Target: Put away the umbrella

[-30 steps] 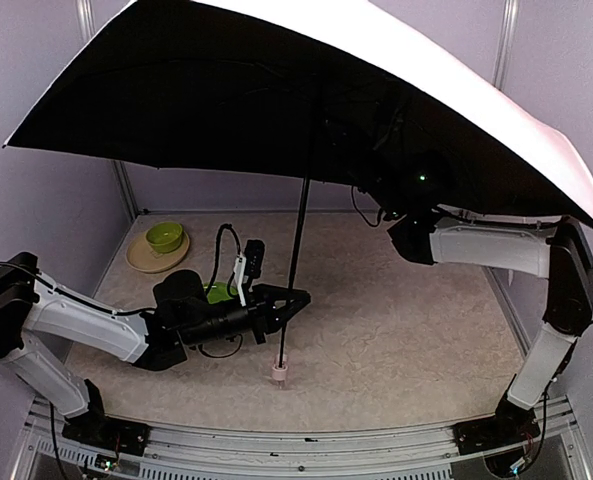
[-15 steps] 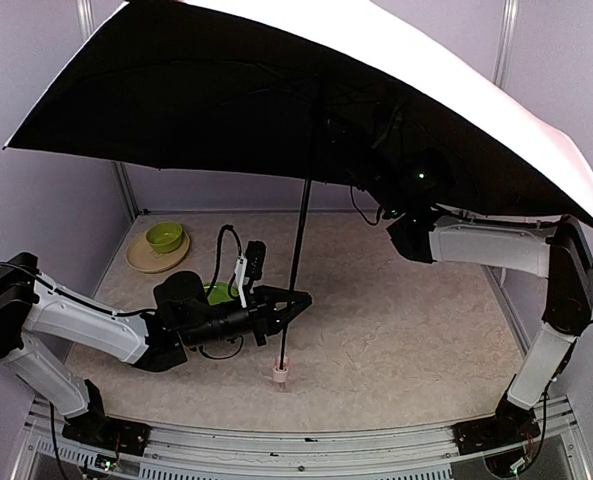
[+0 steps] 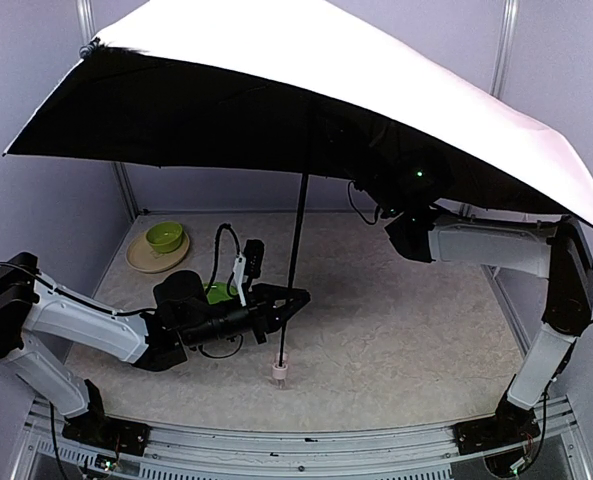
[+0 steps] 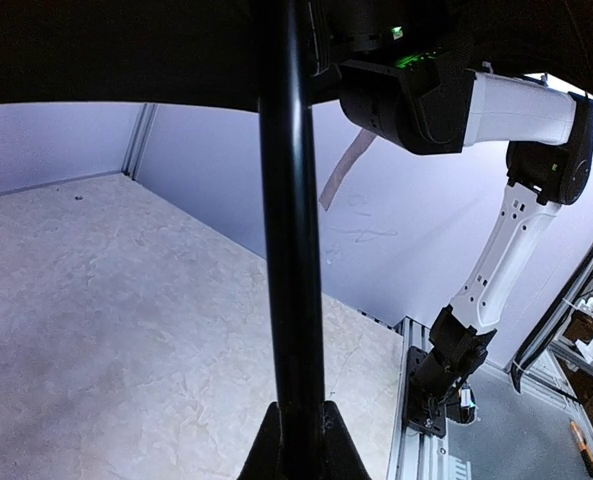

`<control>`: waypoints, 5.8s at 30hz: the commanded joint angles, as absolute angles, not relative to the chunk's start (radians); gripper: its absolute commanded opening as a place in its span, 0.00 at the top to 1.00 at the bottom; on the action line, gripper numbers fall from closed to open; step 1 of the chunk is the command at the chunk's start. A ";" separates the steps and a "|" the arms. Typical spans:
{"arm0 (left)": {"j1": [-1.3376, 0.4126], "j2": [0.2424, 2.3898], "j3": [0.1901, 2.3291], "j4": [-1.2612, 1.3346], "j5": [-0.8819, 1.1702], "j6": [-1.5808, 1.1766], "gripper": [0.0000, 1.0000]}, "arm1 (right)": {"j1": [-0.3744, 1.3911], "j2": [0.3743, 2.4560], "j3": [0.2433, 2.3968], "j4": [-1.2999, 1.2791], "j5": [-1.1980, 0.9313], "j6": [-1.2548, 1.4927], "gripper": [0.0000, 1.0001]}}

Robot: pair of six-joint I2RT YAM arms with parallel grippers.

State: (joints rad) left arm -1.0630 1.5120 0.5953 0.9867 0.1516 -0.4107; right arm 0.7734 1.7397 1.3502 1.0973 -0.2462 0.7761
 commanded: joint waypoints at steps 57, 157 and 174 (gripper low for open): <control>-0.936 1.552 0.882 1.361 0.289 -0.067 1.00 | 0.875 1.677 0.971 0.605 -0.281 0.428 1.00; -0.930 1.331 1.022 0.256 0.212 -0.046 0.95 | 0.886 1.607 0.773 1.086 -0.316 0.009 0.58; -0.726 1.301 0.901 0.469 0.109 -0.206 1.00 | 0.887 1.082 0.289 0.607 -0.158 0.203 0.00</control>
State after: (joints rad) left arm -0.7910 1.3212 0.9382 0.3309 0.1032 -0.1226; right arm 0.8867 1.1572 0.3611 0.6975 -0.1886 0.0959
